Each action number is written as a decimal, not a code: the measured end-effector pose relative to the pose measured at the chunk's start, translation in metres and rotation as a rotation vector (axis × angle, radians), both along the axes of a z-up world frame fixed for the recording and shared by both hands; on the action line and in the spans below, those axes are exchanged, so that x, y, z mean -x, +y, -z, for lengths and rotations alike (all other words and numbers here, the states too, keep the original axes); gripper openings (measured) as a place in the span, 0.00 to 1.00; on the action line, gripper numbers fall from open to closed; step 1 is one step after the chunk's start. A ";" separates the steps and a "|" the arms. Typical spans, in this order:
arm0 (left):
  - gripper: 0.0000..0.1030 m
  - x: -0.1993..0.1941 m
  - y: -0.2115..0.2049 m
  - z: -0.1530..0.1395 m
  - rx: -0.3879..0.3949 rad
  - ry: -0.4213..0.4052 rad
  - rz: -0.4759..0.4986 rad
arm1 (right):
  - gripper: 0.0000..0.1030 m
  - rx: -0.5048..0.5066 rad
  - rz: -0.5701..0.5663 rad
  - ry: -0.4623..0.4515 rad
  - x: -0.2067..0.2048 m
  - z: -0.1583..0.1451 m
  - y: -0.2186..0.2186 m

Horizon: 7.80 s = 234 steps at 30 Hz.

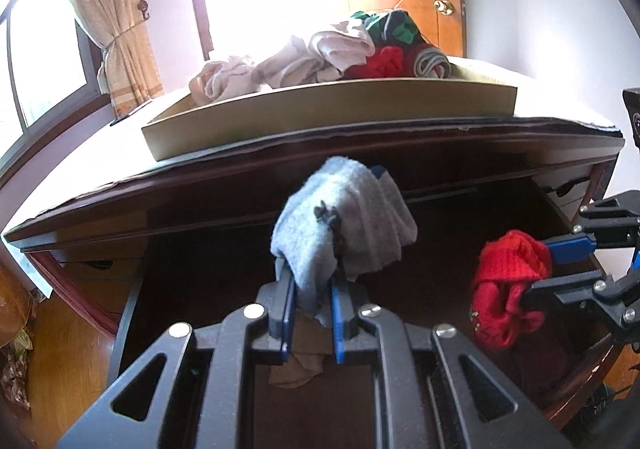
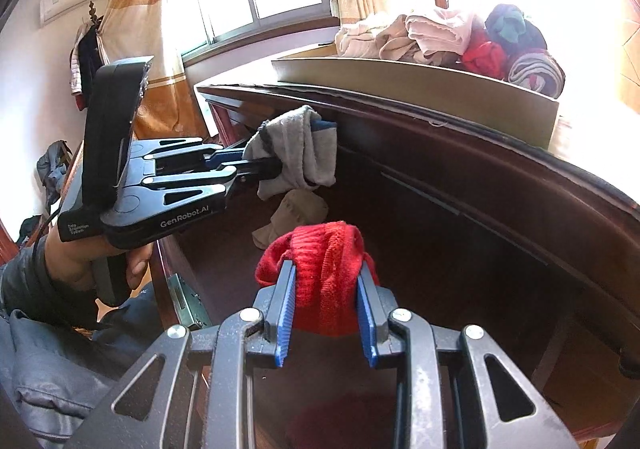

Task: Take underwear out of drawer
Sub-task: 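Lift the white sock and red sock up out of the drawer with both tools, then carry both held socks over the tray and lower them onto the clothes, then open both tools to release the socks into the tray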

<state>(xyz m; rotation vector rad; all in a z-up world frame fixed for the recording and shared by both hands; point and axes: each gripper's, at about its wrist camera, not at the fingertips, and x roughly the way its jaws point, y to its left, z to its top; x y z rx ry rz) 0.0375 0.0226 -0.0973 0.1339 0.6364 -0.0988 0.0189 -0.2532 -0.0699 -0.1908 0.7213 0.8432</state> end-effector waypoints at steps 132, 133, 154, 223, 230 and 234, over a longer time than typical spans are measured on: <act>0.12 -0.001 -0.016 -0.111 0.013 -0.320 0.031 | 0.30 -0.331 0.089 -0.425 0.017 -0.115 -0.068; 0.12 -0.003 -0.017 -0.112 0.010 -0.315 0.033 | 0.30 -0.329 0.094 -0.421 0.013 -0.116 -0.068; 0.12 -0.052 -0.033 -0.116 -0.032 -0.213 0.048 | 0.30 -0.306 0.150 -0.335 -0.033 -0.122 -0.065; 0.22 -0.137 -0.067 -0.069 -0.095 0.094 0.026 | 0.32 -0.163 0.271 -0.079 -0.123 -0.077 -0.056; 0.53 -0.128 -0.068 -0.069 -0.101 0.059 0.005 | 0.46 -0.182 0.277 -0.092 -0.120 -0.078 -0.059; 0.57 -0.119 -0.067 -0.071 -0.103 0.040 0.012 | 0.59 -0.192 0.278 -0.106 -0.111 -0.082 -0.062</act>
